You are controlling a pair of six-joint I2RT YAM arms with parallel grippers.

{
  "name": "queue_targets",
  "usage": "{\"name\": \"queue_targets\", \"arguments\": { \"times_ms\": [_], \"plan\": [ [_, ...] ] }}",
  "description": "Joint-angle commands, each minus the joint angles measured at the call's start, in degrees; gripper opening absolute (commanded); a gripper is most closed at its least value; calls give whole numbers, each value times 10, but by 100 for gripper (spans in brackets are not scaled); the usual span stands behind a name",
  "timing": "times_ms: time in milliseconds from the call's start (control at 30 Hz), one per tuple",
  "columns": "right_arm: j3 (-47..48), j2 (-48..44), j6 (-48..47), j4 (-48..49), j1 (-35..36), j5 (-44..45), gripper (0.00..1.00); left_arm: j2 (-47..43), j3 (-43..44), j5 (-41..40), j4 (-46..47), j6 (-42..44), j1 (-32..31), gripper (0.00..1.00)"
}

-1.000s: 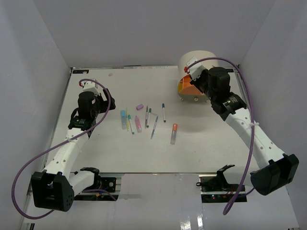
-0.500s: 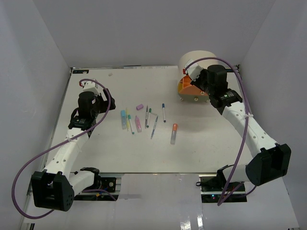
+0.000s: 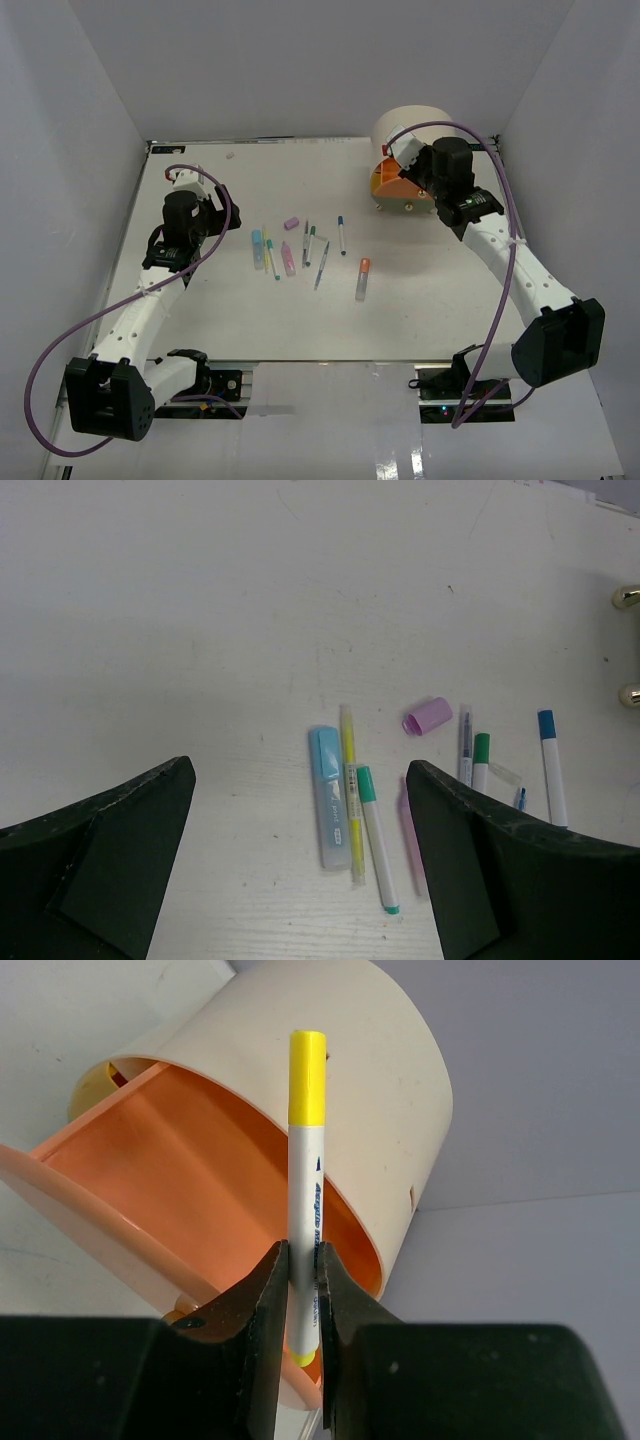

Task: Sort the stationery into containers
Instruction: Place the pen in the drawer.

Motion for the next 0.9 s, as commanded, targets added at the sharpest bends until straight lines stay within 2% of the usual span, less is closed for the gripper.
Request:
{"name": "queue_targets", "arguments": {
  "times_ms": [0,133,167,200,633,700,767,800,867],
  "plan": [
    [-2,-8,-5,38,-5,14,15,-3,7,5,2,2,2,98],
    [-3,-7,1,41,-7,17,17,-3,7,5,2,2,2,98],
    [-6,-8,1,43,-8,17,36,-3,7,5,2,2,2,98],
    [-8,-10,1,44,-9,17,40,-3,7,5,2,2,2,98],
    [-3,-44,32,48,-9,-3,44,-2,8,6,2,3,2,98],
    [3,-61,71,39,-9,-59,55,-2,8,6,2,3,1,98],
    [-8,-79,105,54,-7,-141,73,-2,9,6,2,3,2,98],
    [-15,-96,158,64,-2,-158,76,-2,9,6,2,4,2,98],
    [-33,-108,204,82,15,-172,81,-1,8,6,1,3,1,98]
  ]
}}
